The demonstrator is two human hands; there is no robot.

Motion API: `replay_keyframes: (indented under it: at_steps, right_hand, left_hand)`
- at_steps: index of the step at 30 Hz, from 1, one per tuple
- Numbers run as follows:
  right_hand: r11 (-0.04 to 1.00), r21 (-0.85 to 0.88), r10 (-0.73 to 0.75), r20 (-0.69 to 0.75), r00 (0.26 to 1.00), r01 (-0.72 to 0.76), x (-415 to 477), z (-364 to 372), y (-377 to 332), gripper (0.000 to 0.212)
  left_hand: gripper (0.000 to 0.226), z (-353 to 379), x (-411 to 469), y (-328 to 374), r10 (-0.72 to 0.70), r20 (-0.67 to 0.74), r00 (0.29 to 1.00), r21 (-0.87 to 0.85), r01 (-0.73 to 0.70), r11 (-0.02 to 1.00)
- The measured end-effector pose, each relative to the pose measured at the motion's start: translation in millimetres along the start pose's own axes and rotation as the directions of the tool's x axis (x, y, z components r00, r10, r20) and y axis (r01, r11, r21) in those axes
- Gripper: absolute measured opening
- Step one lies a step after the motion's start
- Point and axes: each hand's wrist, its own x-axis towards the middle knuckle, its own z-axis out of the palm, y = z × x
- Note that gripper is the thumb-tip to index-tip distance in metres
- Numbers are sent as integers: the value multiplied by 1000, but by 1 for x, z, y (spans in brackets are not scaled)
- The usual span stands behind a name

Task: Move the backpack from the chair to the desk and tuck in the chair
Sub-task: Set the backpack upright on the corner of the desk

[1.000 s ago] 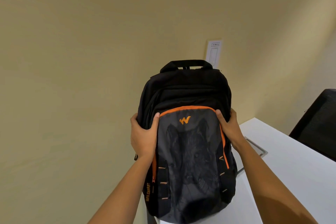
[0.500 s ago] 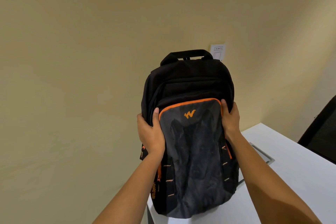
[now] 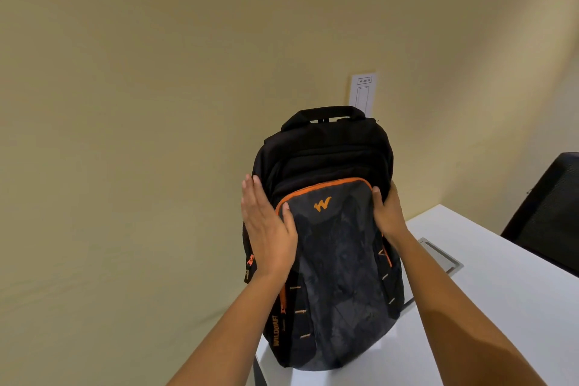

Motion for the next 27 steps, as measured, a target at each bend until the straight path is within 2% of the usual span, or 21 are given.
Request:
replay_keyframes:
  at_steps: [3, 7, 10, 14, 20, 22, 27]
  right_hand:
    - [995, -102, 1, 24, 1000, 2, -15, 0, 3, 67]
    - [966, -256, -11, 90, 996, 34, -34, -6, 7, 64]
    - [905, -423, 23, 151, 988, 44, -45, -12, 12, 66]
    - [780, -615, 32, 219, 975, 113, -62, -20, 11, 69]
    - [684, -715, 16, 214, 977, 145, -101, -31, -5, 68]
    - [666, -735, 31, 195, 980, 125, -117, -30, -12, 68]
    - [632, -775, 78, 82, 994, 14, -166, -26, -30, 70]
  left_hand:
    - [76, -1, -10, -6, 114, 97, 989, 104, -124, 987]
    - [66, -3, -22, -17, 154, 264, 952, 209, -213, 955]
    - [57, -8, -25, -25, 174, 351, 920, 278, -280, 919]
    - [56, -15, -18, -32, 208, 422, 882, 296, -351, 888]
    - [59, -32, -16, -34, 170, 552, 816, 293, -381, 877]
    - [59, -40, -17, -36, 176, 613, 770, 266, -412, 872]
    - [60, -71, -16, -42, 204, 775, 598, 106, -441, 891]
